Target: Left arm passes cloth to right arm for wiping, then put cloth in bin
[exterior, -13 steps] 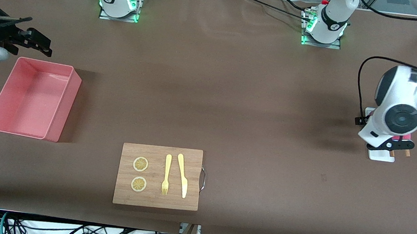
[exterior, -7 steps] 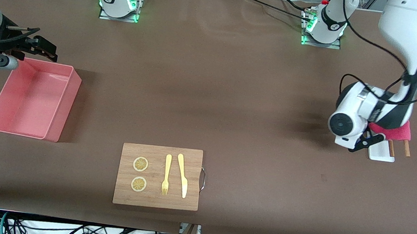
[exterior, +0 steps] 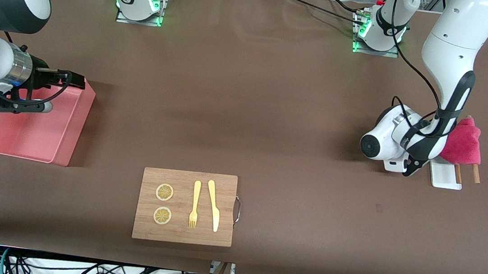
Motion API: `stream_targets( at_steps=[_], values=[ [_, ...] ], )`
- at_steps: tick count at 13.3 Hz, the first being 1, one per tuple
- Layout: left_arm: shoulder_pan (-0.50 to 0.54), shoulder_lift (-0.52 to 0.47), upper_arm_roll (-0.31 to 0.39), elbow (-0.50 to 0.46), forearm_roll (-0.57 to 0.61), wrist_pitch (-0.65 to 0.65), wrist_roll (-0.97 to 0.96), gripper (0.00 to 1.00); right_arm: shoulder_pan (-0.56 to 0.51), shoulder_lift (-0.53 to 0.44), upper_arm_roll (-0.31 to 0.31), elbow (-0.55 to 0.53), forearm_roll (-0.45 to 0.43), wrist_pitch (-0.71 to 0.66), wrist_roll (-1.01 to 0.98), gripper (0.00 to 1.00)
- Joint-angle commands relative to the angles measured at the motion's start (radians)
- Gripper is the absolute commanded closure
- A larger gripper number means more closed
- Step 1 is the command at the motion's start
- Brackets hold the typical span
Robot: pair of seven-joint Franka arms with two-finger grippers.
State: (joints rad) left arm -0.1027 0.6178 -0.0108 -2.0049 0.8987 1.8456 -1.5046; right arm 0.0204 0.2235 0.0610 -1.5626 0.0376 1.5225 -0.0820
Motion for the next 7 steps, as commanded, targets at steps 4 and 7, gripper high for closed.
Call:
stream_targets(
  at_steps=[4, 7],
  values=[
    [0.009, -0.027, 0.003, -0.037, 0.06, -0.025, -0.086, 0.11, -0.002, -0.046, -0.027, -0.091, 0.281, 0.034, -0.409, 0.0],
    [0.012, -0.029, 0.005, -0.037, 0.062, -0.051, -0.1, 0.11, -0.002, -0.046, -0.027, -0.135, 0.376, 0.074, -0.608, 0.0]
  ],
)
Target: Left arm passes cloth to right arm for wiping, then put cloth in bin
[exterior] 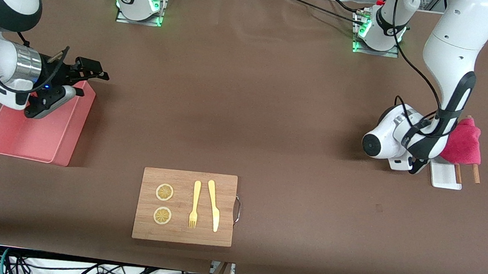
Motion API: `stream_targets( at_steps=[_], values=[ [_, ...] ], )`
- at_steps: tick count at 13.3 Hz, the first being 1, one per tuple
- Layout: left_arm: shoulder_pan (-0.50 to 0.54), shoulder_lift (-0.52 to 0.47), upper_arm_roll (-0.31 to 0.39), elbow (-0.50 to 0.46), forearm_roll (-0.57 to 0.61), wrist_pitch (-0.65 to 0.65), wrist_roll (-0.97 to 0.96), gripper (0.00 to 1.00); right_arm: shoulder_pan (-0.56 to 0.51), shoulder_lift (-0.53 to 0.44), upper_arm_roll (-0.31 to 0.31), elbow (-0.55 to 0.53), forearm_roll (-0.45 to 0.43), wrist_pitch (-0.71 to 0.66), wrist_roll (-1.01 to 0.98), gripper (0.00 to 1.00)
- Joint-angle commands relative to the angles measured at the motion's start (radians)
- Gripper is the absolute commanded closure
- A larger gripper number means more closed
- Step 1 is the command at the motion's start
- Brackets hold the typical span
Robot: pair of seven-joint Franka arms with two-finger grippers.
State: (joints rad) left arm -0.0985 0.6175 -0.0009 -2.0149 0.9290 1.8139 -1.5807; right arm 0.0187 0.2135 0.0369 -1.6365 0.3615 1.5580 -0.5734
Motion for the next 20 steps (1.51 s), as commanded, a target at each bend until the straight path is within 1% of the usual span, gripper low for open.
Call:
stream_targets(
  at_steps=[1, 2, 3, 4, 7, 10, 11, 12, 14, 16, 18, 20],
  values=[
    [0.01, -0.027, -0.005, -0.027, 0.031, -0.019, -0.024, 0.11, 0.0, -0.036, -0.003, -0.074, 0.075, 0.056, -0.194, 0.0],
    [0.01, -0.027, -0.005, -0.027, 0.031, -0.021, -0.025, 0.12, 0.0, -0.031, -0.003, -0.088, 0.124, 0.063, -0.282, 0.0],
    [0.01, -0.027, -0.005, -0.027, 0.03, -0.031, -0.025, 0.17, -0.003, -0.023, -0.009, -0.106, 0.184, 0.068, -0.386, 0.0],
    [0.01, -0.025, -0.005, -0.025, 0.03, -0.053, -0.027, 0.26, -0.003, -0.017, -0.026, -0.127, 0.221, 0.071, -0.475, 0.0],
    [0.01, -0.024, -0.005, -0.022, 0.031, -0.062, -0.027, 0.53, -0.005, 0.009, -0.031, -0.174, 0.295, 0.085, -0.661, 0.0],
    [0.01, -0.022, -0.005, -0.019, 0.034, -0.062, -0.027, 0.76, -0.011, 0.072, -0.031, -0.183, 0.399, 0.079, -0.897, 0.0],
    [0.01, -0.022, -0.005, -0.018, 0.036, -0.061, -0.024, 0.85, -0.02, 0.089, -0.032, -0.183, 0.427, 0.076, -0.965, 0.0],
    [0.01, -0.022, -0.005, -0.015, 0.036, -0.061, -0.024, 0.91, -0.025, 0.11, -0.032, -0.183, 0.459, 0.073, -1.046, 0.0],
    [0.01, -0.022, -0.005, -0.013, 0.036, -0.061, -0.019, 0.97, -0.055, 0.17, -0.032, -0.184, 0.539, 0.048, -1.225, 0.0],
    [0.01, -0.022, -0.005, -0.011, 0.036, -0.061, -0.018, 1.0, -0.091, 0.24, -0.032, -0.184, 0.62, -0.013, -1.337, 0.0],
    [0.011, -0.025, -0.005, -0.007, 0.034, -0.059, -0.016, 1.0, -0.105, 0.28, -0.032, -0.184, 0.663, -0.039, -1.437, 0.0],
    [0.01, -0.028, -0.007, 0.005, 0.031, -0.061, -0.016, 1.0, -0.114, 0.306, -0.031, -0.184, 0.714, -0.076, -1.473, 0.0]
  ],
)
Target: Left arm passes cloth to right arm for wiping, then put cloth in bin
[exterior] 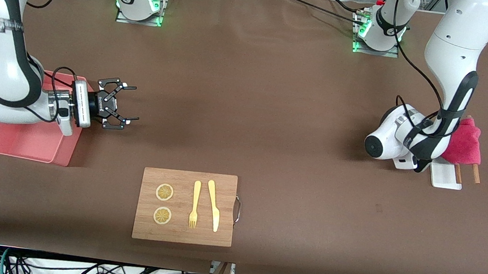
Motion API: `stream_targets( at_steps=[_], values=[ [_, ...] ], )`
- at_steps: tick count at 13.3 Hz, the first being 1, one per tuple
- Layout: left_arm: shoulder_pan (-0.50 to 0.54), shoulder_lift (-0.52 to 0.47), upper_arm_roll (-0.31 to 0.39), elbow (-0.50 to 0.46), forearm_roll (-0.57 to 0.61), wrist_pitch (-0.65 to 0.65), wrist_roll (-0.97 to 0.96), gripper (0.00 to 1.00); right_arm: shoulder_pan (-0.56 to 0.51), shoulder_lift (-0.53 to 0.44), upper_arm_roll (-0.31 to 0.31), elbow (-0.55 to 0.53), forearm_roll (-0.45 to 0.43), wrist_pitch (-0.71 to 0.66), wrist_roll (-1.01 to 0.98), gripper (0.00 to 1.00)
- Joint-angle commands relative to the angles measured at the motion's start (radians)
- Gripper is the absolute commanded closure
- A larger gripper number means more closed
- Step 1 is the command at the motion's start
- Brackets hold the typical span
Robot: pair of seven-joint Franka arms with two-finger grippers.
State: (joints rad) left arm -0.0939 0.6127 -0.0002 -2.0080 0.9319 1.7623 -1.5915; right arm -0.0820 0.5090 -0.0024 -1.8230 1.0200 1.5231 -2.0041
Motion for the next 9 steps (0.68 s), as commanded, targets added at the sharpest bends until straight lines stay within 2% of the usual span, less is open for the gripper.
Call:
stream_targets(
  at_steps=[1, 7, 8, 9],
  values=[
    [0.003, -0.027, -0.009, 0.003, 0.018, -0.01, -0.004, 1.0, -0.015, 0.017, 0.009, 0.002, 0.083, -0.056, -0.044, 0.0],
    [-0.01, -0.028, -0.017, 0.047, -0.042, -0.032, 0.013, 1.0, -0.005, 0.028, 0.015, 0.002, 0.179, -0.067, -0.045, 0.0],
    [-0.007, -0.025, -0.015, 0.049, -0.039, -0.032, 0.013, 0.81, -0.001, 0.034, 0.018, 0.005, 0.199, -0.072, -0.056, 0.0],
    [0.0, -0.025, -0.015, 0.049, -0.019, -0.03, 0.013, 0.01, 0.016, 0.049, 0.019, 0.005, 0.227, -0.069, -0.082, 0.0]
  ],
)
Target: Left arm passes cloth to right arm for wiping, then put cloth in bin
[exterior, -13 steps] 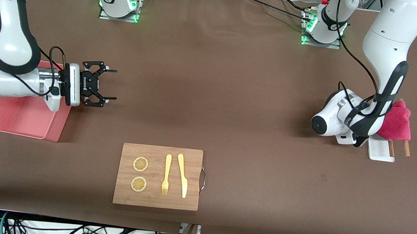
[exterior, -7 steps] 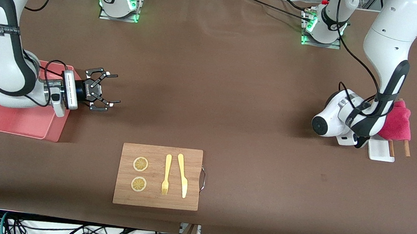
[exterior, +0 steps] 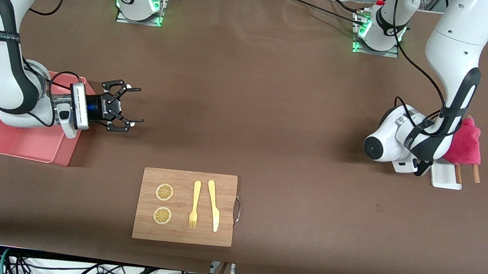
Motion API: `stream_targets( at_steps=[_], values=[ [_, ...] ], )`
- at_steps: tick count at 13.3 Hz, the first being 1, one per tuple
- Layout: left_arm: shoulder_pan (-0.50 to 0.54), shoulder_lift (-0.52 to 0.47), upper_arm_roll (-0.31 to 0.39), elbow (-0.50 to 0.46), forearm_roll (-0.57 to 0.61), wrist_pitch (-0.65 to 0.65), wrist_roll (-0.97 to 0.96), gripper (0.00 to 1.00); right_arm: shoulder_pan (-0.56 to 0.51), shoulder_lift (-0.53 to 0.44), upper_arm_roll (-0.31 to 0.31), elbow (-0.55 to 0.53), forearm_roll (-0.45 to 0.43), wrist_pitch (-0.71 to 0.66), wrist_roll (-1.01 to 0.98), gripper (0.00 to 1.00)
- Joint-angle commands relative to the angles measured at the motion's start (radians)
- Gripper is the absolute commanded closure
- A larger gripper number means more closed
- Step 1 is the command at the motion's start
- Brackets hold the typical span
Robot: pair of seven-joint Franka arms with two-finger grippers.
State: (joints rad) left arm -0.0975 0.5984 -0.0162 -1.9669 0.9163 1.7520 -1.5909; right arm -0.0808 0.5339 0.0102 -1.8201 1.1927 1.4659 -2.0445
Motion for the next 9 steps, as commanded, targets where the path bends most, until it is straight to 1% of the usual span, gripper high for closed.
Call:
stream_targets(
  at_steps=[1, 2, 3, 4, 5, 6, 7, 9],
  values=[
    [0.004, -0.011, 0.004, 0.01, 0.025, -0.016, 0.012, 0.0, 0.019, 0.031, 0.007, 0.001, 0.092, -0.013, -0.049, 0.0],
    [0.005, -0.011, 0.002, 0.026, 0.067, -0.009, 0.009, 0.0, 0.026, 0.043, 0.007, 0.002, 0.1, -0.013, -0.051, 0.0],
    [0.012, -0.009, 0.002, 0.055, 0.059, -0.008, 0.008, 0.0, 0.029, 0.044, 0.007, 0.002, 0.114, -0.012, -0.066, 0.0],
    [0.016, -0.006, 0.002, 0.065, 0.056, -0.006, -0.004, 0.0, 0.033, 0.049, 0.007, 0.002, 0.125, -0.01, -0.103, 0.0],
    [0.039, -0.006, 0.001, 0.066, 0.053, 0.019, -0.02, 0.0, 0.035, 0.057, 0.007, 0.002, 0.131, -0.012, -0.132, 0.0],
    [0.057, -0.014, -0.001, 0.063, 0.005, 0.108, -0.074, 0.0, 0.033, 0.066, 0.005, 0.002, 0.131, -0.013, -0.152, 0.0],
    [0.053, -0.011, 0.001, 0.062, -0.008, 0.124, -0.136, 0.0, 0.033, 0.072, 0.005, 0.002, 0.131, -0.013, -0.167, 0.0],
    [0.058, -0.002, 0.002, 0.053, -0.007, 0.124, -0.17, 0.0, 0.035, 0.083, 0.005, 0.002, 0.131, -0.012, -0.177, 0.0]
  ],
)
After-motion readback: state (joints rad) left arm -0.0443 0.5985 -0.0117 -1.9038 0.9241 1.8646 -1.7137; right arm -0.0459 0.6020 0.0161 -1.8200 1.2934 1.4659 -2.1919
